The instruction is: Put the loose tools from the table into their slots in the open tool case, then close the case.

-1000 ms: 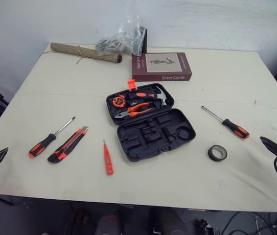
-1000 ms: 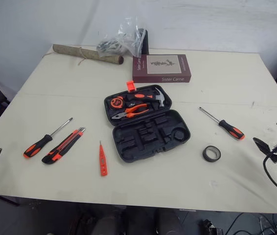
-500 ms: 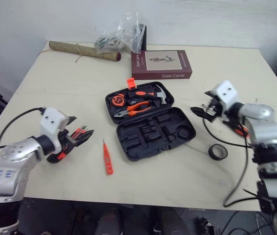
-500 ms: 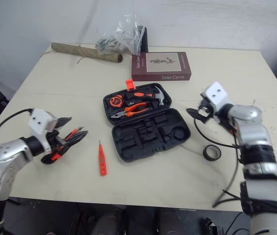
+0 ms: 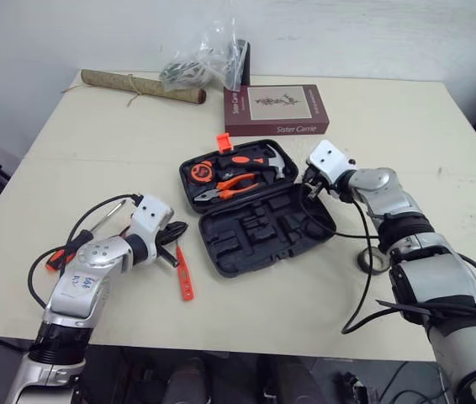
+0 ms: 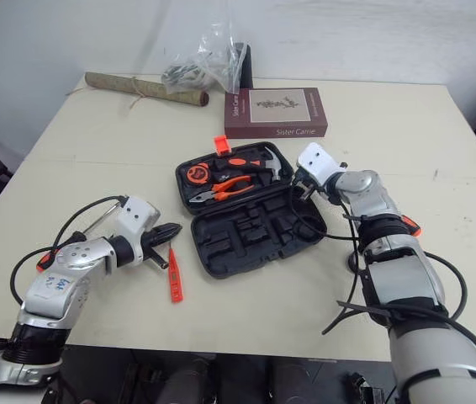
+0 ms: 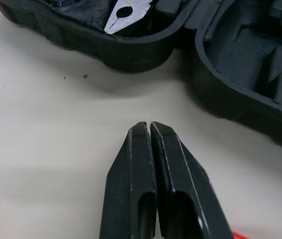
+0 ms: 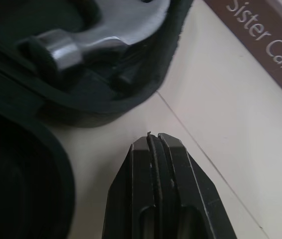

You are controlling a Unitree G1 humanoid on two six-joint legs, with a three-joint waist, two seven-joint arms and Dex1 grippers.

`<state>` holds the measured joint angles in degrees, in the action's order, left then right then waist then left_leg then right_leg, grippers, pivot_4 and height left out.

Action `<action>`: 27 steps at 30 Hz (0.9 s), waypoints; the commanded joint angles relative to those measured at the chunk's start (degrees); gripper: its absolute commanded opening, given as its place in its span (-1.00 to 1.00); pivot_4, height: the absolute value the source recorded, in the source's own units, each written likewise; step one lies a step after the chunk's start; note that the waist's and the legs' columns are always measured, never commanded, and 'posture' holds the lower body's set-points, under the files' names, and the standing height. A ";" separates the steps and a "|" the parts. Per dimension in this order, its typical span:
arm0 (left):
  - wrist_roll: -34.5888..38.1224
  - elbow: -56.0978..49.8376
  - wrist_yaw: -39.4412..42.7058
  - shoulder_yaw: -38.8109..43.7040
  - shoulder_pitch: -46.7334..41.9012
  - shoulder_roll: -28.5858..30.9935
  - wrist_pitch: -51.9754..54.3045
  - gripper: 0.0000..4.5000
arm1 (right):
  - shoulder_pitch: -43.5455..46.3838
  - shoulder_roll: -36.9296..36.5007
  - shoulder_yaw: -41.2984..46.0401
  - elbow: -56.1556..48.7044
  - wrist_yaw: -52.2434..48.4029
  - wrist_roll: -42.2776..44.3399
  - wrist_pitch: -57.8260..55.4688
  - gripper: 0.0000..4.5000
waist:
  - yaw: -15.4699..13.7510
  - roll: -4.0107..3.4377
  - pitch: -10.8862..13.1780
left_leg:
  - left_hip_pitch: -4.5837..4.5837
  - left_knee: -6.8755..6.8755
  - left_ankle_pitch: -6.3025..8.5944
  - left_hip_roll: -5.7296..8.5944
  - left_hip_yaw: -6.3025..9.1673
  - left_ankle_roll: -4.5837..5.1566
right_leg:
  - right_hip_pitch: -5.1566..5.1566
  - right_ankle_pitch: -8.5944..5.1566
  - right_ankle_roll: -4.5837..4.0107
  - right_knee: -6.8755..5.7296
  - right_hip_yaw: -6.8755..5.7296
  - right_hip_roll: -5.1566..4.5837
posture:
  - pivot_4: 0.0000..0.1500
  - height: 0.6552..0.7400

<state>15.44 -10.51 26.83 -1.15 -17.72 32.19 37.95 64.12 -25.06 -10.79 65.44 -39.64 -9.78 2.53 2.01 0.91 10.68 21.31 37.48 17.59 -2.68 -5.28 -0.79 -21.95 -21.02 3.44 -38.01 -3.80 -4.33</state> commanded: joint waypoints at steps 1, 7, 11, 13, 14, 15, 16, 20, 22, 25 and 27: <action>-1.30 0.12 -0.17 -0.05 -1.34 -0.18 -0.21 -0.98 | 1.07 0.13 1.27 0.68 -1.75 0.70 1.20 -1.00 | 0.04 0.00 0.00 | 0.00 0.00 0.00 0.00 -0.01 0.00 | -0.01 0.00 0.00 -0.01 0.01 0.00 | 1.00 1.00; -3.37 5.59 1.94 -3.15 -4.11 -1.89 -2.38 -0.98 | 0.45 -0.12 3.04 0.59 -7.03 2.50 2.00 -1.00 | 0.00 0.00 0.00 | -0.01 0.00 0.00 0.01 -0.02 0.00 | 0.00 0.00 0.00 -0.02 0.03 0.00 | 1.00 1.00; -3.53 9.87 4.52 -3.89 -6.54 -2.58 -4.23 -0.98 | -1.20 -1.29 3.97 -0.95 -13.24 3.70 2.11 -1.00 | -0.05 0.00 0.00 | -0.03 0.02 0.00 -0.01 -0.03 -0.01 | 0.00 0.00 0.00 -0.05 0.02 0.03 | 1.00 1.00; -3.47 11.30 6.50 -4.24 -7.59 -2.36 -5.63 -0.98 | -3.18 -2.32 4.08 -3.62 -18.30 5.01 2.09 -1.00 | -0.19 0.00 0.00 | -0.03 0.04 0.00 0.00 -0.03 0.00 | 0.01 0.00 0.00 -0.05 0.02 0.03 | 1.00 1.00; -3.37 11.63 7.19 -4.25 -7.83 -2.34 -6.07 -0.98 | -3.96 -2.71 4.11 -4.77 -19.84 5.36 1.66 -1.00 | -0.24 0.00 0.00 | -0.03 0.05 0.00 0.00 -0.03 0.00 | 0.03 0.00 0.00 -0.04 0.02 0.02 | 1.00 1.00; -3.23 11.84 7.97 -4.28 -8.04 -2.22 -6.19 -0.98 | -5.23 -3.33 4.09 -6.56 -21.60 5.75 1.83 -1.00 | -0.26 0.00 0.00 | -0.03 0.06 0.00 0.00 -0.03 0.00 | 0.03 0.00 0.01 -0.04 0.02 0.02 | 1.00 1.00; -3.15 11.92 9.17 -4.51 -8.06 -1.91 -6.72 -0.98 | -6.79 -4.04 4.11 -8.81 -23.36 6.29 1.87 -1.00 | -0.28 0.00 0.00 | -0.03 0.06 0.00 0.01 -0.03 0.00 | 0.03 0.01 0.01 -0.04 0.02 0.02 | 1.00 1.00; -2.71 10.94 13.25 -4.95 -7.17 -1.00 -8.59 -0.98 | -13.89 -7.16 4.53 -19.74 -30.08 9.33 -0.07 -1.00 | -0.45 0.00 0.00 | -0.03 0.05 0.01 0.01 -0.02 0.01 | 0.04 0.01 0.02 -0.03 0.01 0.02 | 1.00 1.00; -2.42 9.92 15.50 -5.26 -6.36 -0.41 -9.61 -0.98 | -17.59 -8.63 4.81 -25.62 -32.74 11.24 -2.60 -1.00 | -0.48 0.00 0.00 | -0.02 0.05 0.01 0.01 0.00 0.01 | 0.04 0.01 0.02 -0.02 0.00 0.01 | 1.00 1.00; -1.92 8.67 18.06 -5.48 -5.27 -0.01 -10.47 -0.98 | -23.73 -11.37 5.18 -35.91 -35.39 14.01 -7.52 -1.00 | -0.54 0.00 0.00 | -0.03 0.06 0.02 0.01 -0.01 0.02 | 0.05 0.01 0.02 -0.01 0.00 0.01 | 1.00 1.00; -2.42 8.22 19.69 -6.08 -4.71 0.55 -11.32 -0.98 | -26.93 -13.01 5.82 -41.46 -35.52 15.45 -10.48 -1.00 | -0.66 0.01 0.00 | -0.03 0.11 0.02 0.01 0.02 0.03 | 0.06 0.01 0.02 0.01 0.00 0.01 | 1.00 1.00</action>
<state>12.46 0.35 44.27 -5.66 -22.93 32.67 27.67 38.08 -37.52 -5.75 28.84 -73.66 3.49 -5.96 1.35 0.92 10.68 21.28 37.61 17.62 -2.66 -5.26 -0.75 -21.88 -21.00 3.46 -37.97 -3.80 -4.33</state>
